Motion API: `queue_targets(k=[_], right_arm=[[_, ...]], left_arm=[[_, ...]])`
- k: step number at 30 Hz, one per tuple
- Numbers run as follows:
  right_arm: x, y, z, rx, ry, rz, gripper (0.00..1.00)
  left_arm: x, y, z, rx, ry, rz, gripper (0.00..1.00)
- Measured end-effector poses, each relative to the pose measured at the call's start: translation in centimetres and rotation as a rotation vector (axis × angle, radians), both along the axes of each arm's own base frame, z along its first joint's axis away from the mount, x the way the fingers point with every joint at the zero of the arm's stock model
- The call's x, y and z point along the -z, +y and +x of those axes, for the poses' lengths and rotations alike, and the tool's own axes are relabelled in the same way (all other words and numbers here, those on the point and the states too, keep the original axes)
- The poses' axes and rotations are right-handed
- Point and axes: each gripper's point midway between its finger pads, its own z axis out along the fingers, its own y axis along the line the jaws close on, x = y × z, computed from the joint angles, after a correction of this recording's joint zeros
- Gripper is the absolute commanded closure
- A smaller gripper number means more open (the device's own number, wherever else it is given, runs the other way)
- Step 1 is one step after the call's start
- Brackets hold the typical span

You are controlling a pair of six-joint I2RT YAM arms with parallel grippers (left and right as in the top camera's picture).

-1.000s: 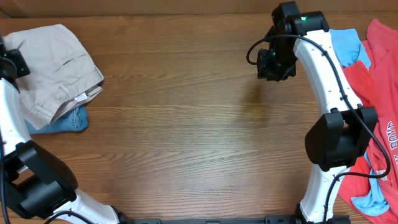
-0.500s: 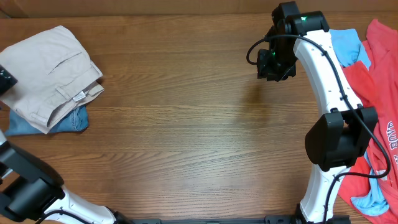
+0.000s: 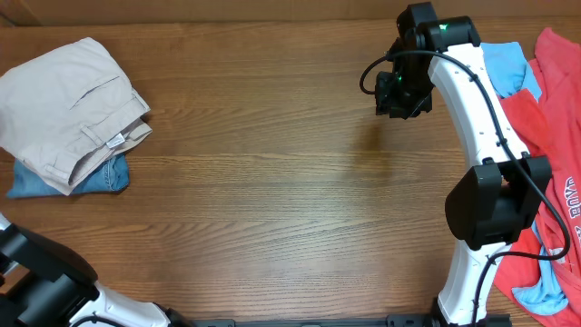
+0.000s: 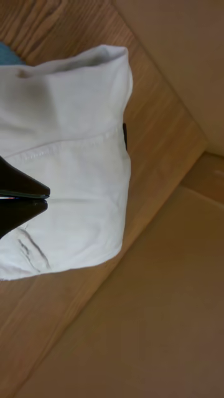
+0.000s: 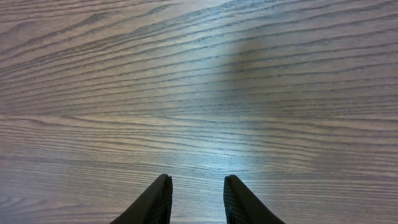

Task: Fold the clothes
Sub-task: 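Carry the folded shorts left with the left gripper onto the jeans stack, then release the shorts on the stack and lift the left gripper away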

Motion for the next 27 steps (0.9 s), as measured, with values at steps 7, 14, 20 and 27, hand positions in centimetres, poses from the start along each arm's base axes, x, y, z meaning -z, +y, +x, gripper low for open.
queue_targets(k=[7,14,20,27], right_arm=[[0.0,-0.1,-0.5,-0.001,0.020,-0.003,0.68],[0.1,-0.2,-1.1,0.000,0.047,-0.007,0.68],[0.1,-0.2,-1.7,0.000,0.069,-0.010,0.68],[0.1,-0.3,-1.7,0.000,0.069,-0.011,0.68]], left_arm=[[6.5,2.7,1.0,-0.032,0.062,-0.054,0.96],[18.1,5.5,-0.1,-0.108,0.181,-0.222,0.96],[22.0,5.9,-0.5,-0.128,0.193,-0.303,0.96],[21.1,6.0,-0.1,-0.100,0.151,-0.313,0.87]])
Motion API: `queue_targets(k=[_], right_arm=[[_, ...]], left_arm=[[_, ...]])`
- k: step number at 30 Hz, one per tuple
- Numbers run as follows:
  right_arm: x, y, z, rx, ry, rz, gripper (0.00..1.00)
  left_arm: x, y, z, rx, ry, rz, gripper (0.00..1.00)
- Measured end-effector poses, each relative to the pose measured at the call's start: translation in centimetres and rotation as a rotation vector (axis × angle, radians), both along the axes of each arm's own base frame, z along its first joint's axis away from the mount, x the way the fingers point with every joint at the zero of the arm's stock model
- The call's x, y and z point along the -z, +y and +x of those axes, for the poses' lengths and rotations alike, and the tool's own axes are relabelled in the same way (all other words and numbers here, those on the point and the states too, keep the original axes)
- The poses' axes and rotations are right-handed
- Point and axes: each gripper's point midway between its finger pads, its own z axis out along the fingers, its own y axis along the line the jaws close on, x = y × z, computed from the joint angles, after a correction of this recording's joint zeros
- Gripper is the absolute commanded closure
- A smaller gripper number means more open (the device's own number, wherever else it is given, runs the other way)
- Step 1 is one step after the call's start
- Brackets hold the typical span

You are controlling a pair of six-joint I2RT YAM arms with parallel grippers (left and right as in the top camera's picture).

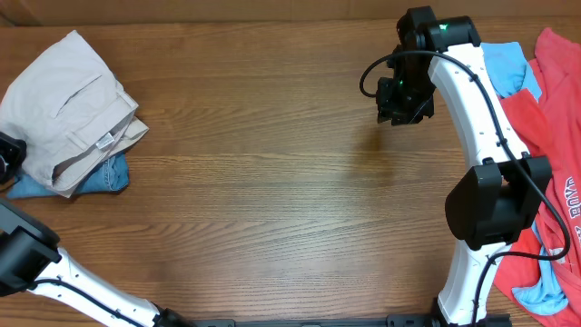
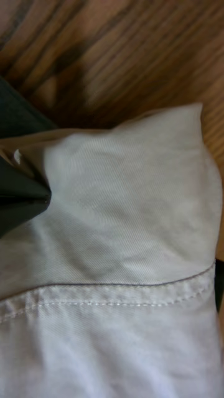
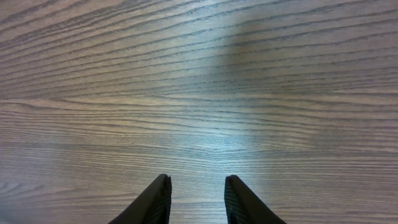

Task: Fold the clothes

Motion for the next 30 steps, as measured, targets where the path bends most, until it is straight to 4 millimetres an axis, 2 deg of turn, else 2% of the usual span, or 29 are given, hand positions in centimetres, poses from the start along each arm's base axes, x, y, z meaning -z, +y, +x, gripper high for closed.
queue_targets(k=[1,2,3,5,7,10,12,14,15,17,18,20,21,22,23,24,26,29,30], right_arm=[[0.0,0.0,0.0,0.000,-0.001,0.000,0.68],[0.0,0.0,0.0,0.000,-0.001,0.000,0.67],[0.0,0.0,0.0,0.000,-0.001,0.000,0.65],[0.0,0.0,0.1,-0.001,-0.005,0.001,0.64],[0.0,0.0,0.3,0.000,-0.011,0.002,0.61],[0.0,0.1,0.5,0.000,-0.019,0.003,0.55],[0.0,0.2,0.7,-0.005,-0.029,0.009,0.45],[-0.1,0.3,0.9,-0.006,-0.038,0.015,0.36],[-0.1,0.4,1.1,-0.005,-0.044,0.019,0.29],[-0.1,0.5,1.4,-0.005,-0.056,0.027,0.09],[-0.1,0.6,1.5,-0.007,-0.062,0.028,0.05],[-0.2,0.7,1.8,-0.003,-0.075,0.037,0.00],[-0.2,0.8,2.1,-0.004,-0.084,0.039,0.00],[-0.2,0.8,2.2,-0.006,-0.090,0.040,0.00],[-0.2,0.8,2.4,-0.005,-0.098,0.041,0.00],[-0.3,0.9,2.7,-0.005,-0.111,0.043,0.00],[-0.4,0.9,3.2,-0.005,-0.133,0.047,0.00],[-0.5,1.1,4.2,-0.006,-0.176,0.054,0.00],[-0.6,1.2,4.6,-0.006,-0.189,0.055,0.00]], left_arm=[[-0.4,0.1,0.1,0.006,-0.011,-0.005,0.81],[-0.8,0.1,0.2,0.009,-0.020,-0.008,0.70],[-1.2,0.1,0.3,0.012,-0.026,-0.009,0.66],[-2.6,0.3,0.4,0.016,-0.045,-0.001,0.66],[-4.7,0.4,0.5,0.019,-0.068,0.024,0.59],[-9.4,0.1,0.4,0.022,-0.110,0.077,0.56],[-13.6,-0.7,0.3,0.028,-0.137,0.134,0.50],[-17.9,-2.2,0.5,0.041,-0.164,0.203,0.46],[-19.7,-3.4,0.8,0.060,-0.173,0.233,0.43],[-23.2,-6.7,1.7,0.119,-0.194,0.293,0.42],[-24.6,-8.8,2.4,0.159,-0.205,0.317,0.41],[-26.5,-13.9,3.8,0.263,-0.211,0.356,0.34],[-26.8,-15.5,4.2,0.292,-0.208,0.361,0.27],[-27.2,-18.8,5.0,0.361,-0.203,0.376,0.18],[-26.8,-21.6,5.5,0.417,-0.184,0.376,0.07],[-26.4,-23.5,5.8,0.459,-0.162,0.379,0.00],[-25.3,-27.7,6.2,0.543,-0.117,0.377,0.00],[-24.1,-35.4,6.7,0.700,-0.083,0.384,0.00],[-24.0,-37.0,6.8,0.730,-0.082,0.390,0.00]])
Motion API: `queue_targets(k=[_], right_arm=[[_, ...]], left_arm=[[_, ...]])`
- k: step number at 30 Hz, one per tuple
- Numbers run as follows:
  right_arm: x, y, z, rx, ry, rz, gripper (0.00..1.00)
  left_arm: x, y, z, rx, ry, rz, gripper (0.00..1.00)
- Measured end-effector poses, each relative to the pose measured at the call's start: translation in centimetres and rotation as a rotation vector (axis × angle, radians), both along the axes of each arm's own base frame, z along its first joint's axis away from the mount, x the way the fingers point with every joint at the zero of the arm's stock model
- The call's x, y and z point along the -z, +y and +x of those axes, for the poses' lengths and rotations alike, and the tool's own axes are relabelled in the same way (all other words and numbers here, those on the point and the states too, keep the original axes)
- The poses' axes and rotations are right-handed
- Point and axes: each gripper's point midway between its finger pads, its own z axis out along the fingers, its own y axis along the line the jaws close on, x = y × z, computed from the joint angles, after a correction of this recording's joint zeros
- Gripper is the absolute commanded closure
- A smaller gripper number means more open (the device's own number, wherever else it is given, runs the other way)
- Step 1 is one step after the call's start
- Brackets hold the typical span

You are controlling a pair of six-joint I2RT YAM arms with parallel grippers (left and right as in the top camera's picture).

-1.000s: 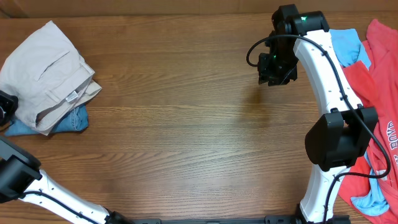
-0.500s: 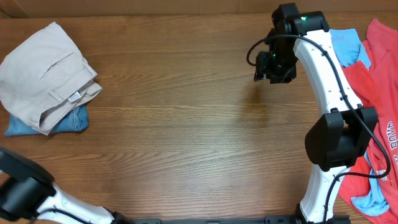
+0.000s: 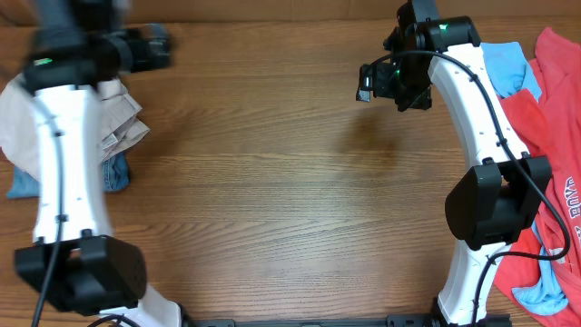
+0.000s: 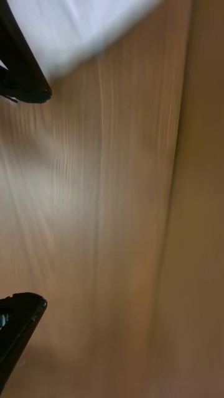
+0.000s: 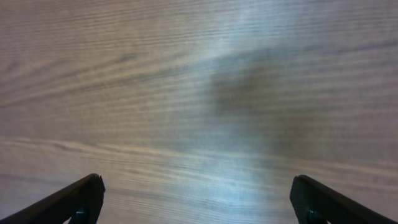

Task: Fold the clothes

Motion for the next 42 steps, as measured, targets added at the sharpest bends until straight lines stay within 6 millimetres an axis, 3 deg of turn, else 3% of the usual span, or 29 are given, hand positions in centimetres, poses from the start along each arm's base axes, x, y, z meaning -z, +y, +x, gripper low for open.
queue_targets(k=[2,5,9,14,17,20,25,28,31,36,39,42], right_arm=[[-0.1,0.1,0.6,0.000,-0.026,0.004,0.00],[-0.1,0.1,0.5,0.000,-0.022,0.003,0.00],[0.1,-0.2,-0.2,0.001,0.008,-0.010,0.00],[-0.4,-1.2,-0.6,0.026,0.005,-0.062,0.00],[-3.1,-1.7,-0.5,0.042,-0.071,-0.080,0.00],[-7.6,-2.3,-0.9,0.056,-0.193,-0.084,0.00],[-16.2,-3.2,-3.3,0.079,-0.429,-0.070,0.00],[-18.0,-3.6,-5.4,0.082,-0.493,-0.064,0.00],[-17.7,-3.8,-7.0,0.082,-0.523,-0.061,0.00],[-13.6,-4.3,-10.1,0.090,-0.562,-0.056,0.00],[-11.6,-4.8,-13.2,0.107,-0.583,-0.044,0.00],[-10.4,-5.3,-16.4,0.131,-0.618,-0.025,0.00]], left_arm=[[0.3,-4.1,-0.1,0.075,0.014,0.015,0.00],[1.6,-8.3,-1.4,0.156,0.074,0.032,0.00],[3.5,-10.4,-3.9,0.201,0.197,0.048,0.00],[5.0,-10.8,-6.4,0.167,0.315,0.077,0.00],[4.5,-10.9,-7.4,0.149,0.313,0.128,0.00],[2.9,-12.2,-9.2,0.176,0.255,0.168,0.00],[0.0,-14.1,-12.5,0.221,0.091,0.191,0.00],[0.0,-13.7,-14.9,0.217,0.047,0.183,0.00],[0.8,-12.4,-17.5,0.191,0.036,0.184,0.00],[1.3,-9.7,-22.1,0.110,-0.019,0.180,0.00],[1.3,-8.2,-24.4,0.053,-0.071,0.165,0.00],[1.5,-7.3,-25.4,0.016,-0.094,0.165,0.00]])
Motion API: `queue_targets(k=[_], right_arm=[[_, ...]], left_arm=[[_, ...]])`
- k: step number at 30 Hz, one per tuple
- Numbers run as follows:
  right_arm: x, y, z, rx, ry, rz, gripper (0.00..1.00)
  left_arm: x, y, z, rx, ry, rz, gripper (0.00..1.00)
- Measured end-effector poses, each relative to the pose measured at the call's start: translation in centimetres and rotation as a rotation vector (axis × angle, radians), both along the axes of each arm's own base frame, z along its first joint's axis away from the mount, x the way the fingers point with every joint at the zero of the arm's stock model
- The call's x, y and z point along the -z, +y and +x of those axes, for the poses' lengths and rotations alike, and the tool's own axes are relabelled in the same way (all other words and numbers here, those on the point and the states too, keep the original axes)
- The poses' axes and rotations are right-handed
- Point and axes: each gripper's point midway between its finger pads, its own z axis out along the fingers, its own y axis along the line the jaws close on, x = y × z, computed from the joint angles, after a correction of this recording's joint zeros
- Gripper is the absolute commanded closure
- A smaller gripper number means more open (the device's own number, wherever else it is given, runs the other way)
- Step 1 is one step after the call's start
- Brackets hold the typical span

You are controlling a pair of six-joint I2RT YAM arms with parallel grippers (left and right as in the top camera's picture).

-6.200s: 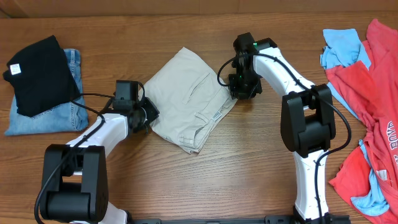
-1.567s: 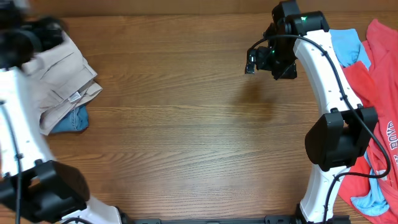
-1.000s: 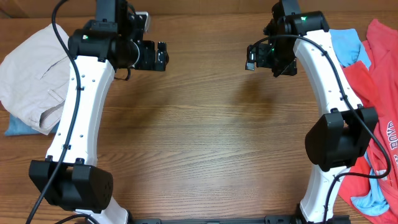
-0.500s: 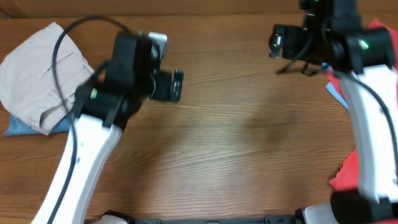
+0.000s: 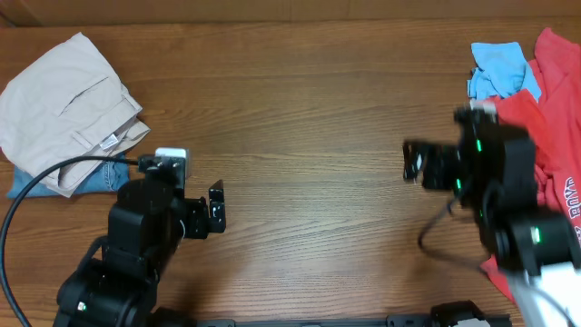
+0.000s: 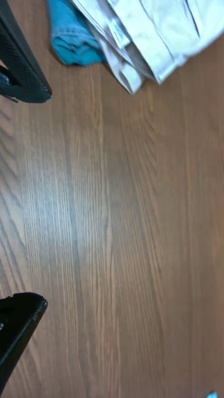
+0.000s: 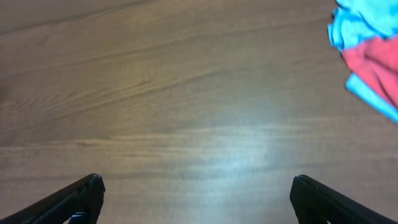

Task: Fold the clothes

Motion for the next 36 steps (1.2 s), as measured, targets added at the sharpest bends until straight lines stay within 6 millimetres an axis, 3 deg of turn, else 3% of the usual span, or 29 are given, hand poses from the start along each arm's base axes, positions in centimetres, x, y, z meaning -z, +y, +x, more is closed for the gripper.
queue_targets(k=[6,11,26,33,36], right_arm=[[3.6,-0.7,-4.7,0.014,0.075,0.003,0.00],[6.1,-1.0,-6.4,0.018,0.200,-0.014,0.00],[7.7,-0.9,-5.8,0.020,0.272,-0.025,0.00],[5.2,-0.4,-2.5,-0.046,0.022,-0.052,0.00],[4.4,-0.4,-2.1,-0.061,-0.102,-0.061,0.00]], left_arm=[[2.2,0.8,-0.7,-0.027,0.080,0.042,0.00],[3.0,0.9,-0.9,-0.030,0.115,0.058,0.00],[3.1,1.0,-0.8,-0.035,0.121,0.065,0.00],[3.1,1.0,-0.8,-0.035,0.122,0.066,0.00],[3.2,1.0,-0.8,-0.035,0.124,0.067,0.00]])
